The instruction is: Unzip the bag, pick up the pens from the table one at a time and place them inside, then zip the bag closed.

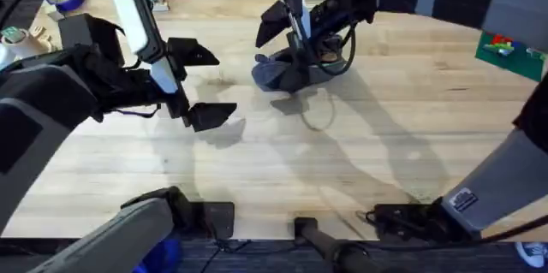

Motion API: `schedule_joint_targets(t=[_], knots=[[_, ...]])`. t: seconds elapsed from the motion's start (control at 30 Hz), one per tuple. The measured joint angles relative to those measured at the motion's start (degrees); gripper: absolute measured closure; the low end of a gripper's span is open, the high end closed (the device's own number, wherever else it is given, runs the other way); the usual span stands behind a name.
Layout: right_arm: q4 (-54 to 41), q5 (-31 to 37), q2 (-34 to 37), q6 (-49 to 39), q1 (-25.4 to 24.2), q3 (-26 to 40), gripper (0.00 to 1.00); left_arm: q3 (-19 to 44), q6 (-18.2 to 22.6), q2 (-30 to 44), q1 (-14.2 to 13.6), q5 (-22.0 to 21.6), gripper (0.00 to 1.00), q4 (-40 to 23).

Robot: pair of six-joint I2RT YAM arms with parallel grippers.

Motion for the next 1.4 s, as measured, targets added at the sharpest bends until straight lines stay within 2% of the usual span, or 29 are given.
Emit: schedule_joint_targets(t=[1.07,1.17,1.23,1.3,1.37,1.4], knots=[[0.97,-0.02,0.0,-0.04,0.33,0.0,0.015,0.0,0.0,-0.02,0.0,0.0,0.007,0.0],[1.06,-0.02,0.0,-0.23,0.33,0.0,0.171,0.0,0.0,0.0,0.0,0.0,0.008,0.0],[1.08,-0.02,0.0,-0.37,0.33,0.0,0.354,0.0,0.0,0.0,0.0,0.0,0.007,0.0],[1.08,-0.02,0.0,-0.63,0.33,0.0,0.584,0.0,0.0,0.0,0.0,0.0,0.007,0.0],[1.11,-0.04,0.0,-0.64,0.33,0.0,0.88,0.0,-0.01,0.0,0.0,0.0,0.007,0.0],[1.1,-0.09,0.0,-0.57,0.33,0.0,0.941,0.0,0.0,0.0,0.0,0.0,0.007,0.0]])
